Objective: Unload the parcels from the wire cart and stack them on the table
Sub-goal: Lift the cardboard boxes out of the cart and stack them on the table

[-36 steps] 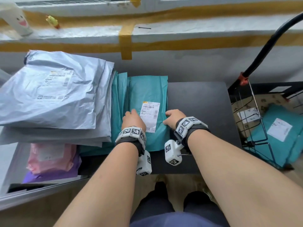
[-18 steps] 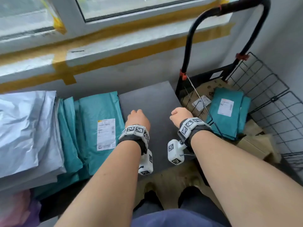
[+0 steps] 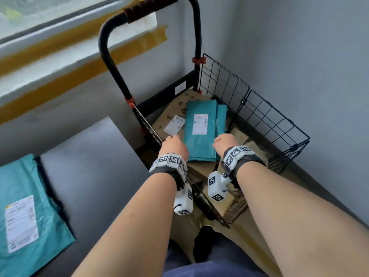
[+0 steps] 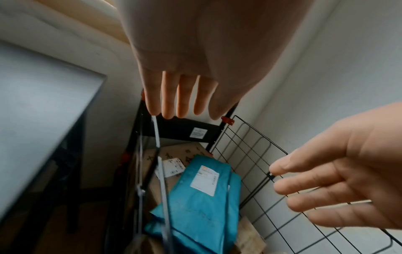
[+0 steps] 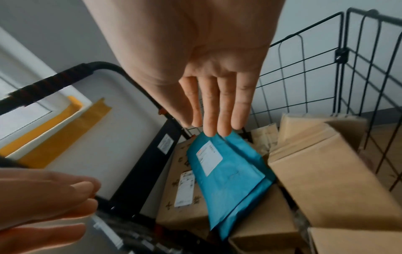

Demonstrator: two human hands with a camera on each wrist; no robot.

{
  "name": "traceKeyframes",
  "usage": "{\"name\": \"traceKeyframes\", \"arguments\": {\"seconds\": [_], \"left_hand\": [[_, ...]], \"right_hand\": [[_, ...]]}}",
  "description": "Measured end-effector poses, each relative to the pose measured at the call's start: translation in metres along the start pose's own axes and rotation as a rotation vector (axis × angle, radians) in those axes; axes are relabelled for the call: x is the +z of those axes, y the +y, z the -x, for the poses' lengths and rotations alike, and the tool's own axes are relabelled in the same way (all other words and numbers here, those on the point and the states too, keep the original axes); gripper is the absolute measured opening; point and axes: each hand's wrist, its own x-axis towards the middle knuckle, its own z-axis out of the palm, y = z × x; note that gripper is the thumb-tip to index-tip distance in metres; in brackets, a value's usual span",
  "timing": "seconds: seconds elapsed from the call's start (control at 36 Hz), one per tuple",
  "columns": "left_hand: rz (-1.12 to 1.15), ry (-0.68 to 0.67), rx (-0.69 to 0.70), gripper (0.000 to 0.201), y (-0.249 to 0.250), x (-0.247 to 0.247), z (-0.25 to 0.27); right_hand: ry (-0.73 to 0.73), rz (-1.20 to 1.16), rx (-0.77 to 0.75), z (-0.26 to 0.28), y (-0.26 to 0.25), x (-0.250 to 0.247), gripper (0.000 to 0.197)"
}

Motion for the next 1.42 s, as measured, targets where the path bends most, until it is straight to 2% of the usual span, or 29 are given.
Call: {"name": "traceKeyframes", "arguments": {"seconds": [0.11,0.19,0.33,0.56,0.81,0.92,1.03,1.11,1.19,1.28,1.36,1.42], "left_hand": [[-0.022,-0.029,-0.018,0.037,0.027,0.021,-0.012],[-0.035,-0.043,-0.04,0.037,0.04,0.032,-0.025],[-0.042,-0.073,-0.067,0.032,0.054,0.041,-0.055],[-0.066,-0.158,-0.096,0.041,0.067,0.063,-0.115],[-0.114,-0.265,-0.116,0.039,0.056,0.089,-0.172],[-0.14,-0.297,-0.139,0.04,0.048,0.096,-0.19],[-0.155,-0.324,-0.15,0.042,0.037,0.104,-0.204],[-0.169,-0.339,-0.173,0.044,0.027,0.108,-0.21],[-0.178,-0.369,-0.212,0.045,0.023,0.108,-0.214],[-0.168,-0.383,-0.221,0.044,0.02,0.11,-0.214],[-0.164,-0.382,-0.23,0.044,0.018,0.111,-0.213],[-0.156,-0.383,-0.232,0.045,0.017,0.11,-0.212]], "right_hand": [[-0.02,-0.009,0.085,-0.027,0.034,-0.015,0.023],[-0.051,-0.026,0.096,-0.045,0.047,-0.015,0.025],[-0.073,-0.074,0.116,-0.07,0.053,-0.003,0.022],[-0.125,-0.103,0.183,-0.123,0.054,0.01,0.026],[-0.234,-0.014,0.209,-0.184,0.045,0.038,0.027],[-0.277,0.007,0.231,-0.205,0.045,0.052,0.019],[-0.245,-0.081,0.275,-0.224,0.039,0.068,0.023],[-0.246,-0.159,0.344,-0.238,0.036,0.08,0.026],[-0.248,-0.116,0.384,-0.247,0.033,0.088,0.013],[-0.287,-0.059,0.405,-0.254,0.03,0.095,0.026],[-0.289,-0.088,0.4,-0.252,0.021,0.094,0.03],[-0.304,-0.066,0.378,-0.248,0.016,0.088,0.019]]}}
